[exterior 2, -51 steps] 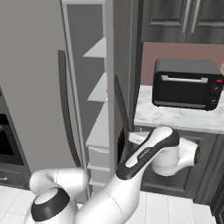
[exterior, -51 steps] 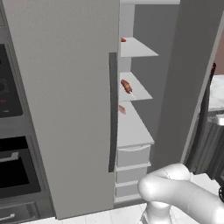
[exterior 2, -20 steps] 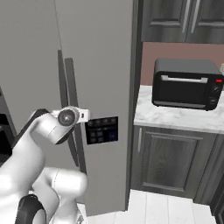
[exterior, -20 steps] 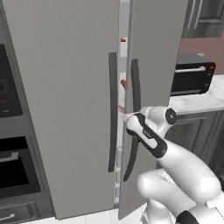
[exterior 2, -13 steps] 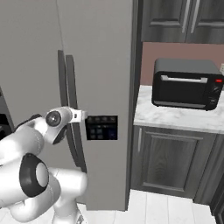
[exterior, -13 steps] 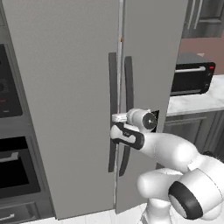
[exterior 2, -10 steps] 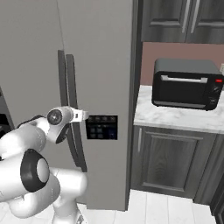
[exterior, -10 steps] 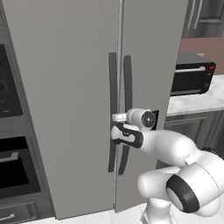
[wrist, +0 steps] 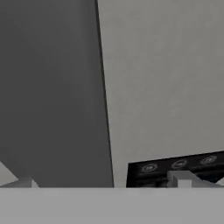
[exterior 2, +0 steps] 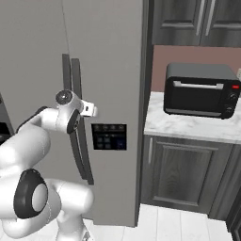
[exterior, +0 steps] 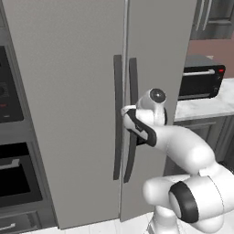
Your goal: Store the kebab skewer in the freezer for long-term storage. Close the freezer door after placing the cooked food.
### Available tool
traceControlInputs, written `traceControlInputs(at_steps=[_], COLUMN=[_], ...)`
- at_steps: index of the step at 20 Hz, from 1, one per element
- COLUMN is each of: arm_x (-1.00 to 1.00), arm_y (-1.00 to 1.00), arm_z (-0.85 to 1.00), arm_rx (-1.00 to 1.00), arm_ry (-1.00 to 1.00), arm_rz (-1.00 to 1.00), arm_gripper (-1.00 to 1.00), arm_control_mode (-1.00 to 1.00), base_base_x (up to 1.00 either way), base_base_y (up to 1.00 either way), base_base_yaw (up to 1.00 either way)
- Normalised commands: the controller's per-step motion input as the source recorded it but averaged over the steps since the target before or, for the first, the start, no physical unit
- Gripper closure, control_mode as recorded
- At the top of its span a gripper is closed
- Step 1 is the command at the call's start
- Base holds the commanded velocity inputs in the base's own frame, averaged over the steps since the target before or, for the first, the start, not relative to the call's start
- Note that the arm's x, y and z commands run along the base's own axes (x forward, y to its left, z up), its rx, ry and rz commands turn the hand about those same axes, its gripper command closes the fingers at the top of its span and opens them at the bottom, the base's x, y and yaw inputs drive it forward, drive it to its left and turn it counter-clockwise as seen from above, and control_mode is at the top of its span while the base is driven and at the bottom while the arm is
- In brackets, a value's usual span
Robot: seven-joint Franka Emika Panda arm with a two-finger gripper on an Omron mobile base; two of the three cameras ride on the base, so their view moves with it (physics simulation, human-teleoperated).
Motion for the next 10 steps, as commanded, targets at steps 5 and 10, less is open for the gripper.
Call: traceControlInputs(at_steps=[5, 10], arm_x=[0.34, 0.06], arm_y=[0.19, 0.01], arm_z=[0.45, 0.0], arm_rx=[-0.1, 0.0], arm_ry=[0.34, 0.0], arm_rz=[-0.07, -0.01], arm_gripper=[-1.0, -1.0], arm_control_mode=[-1.0, -1.0], base_base_x=[0.0, 0.0], base_base_y=[0.0, 0.0], base_base_yaw=[0.0, 0.0])
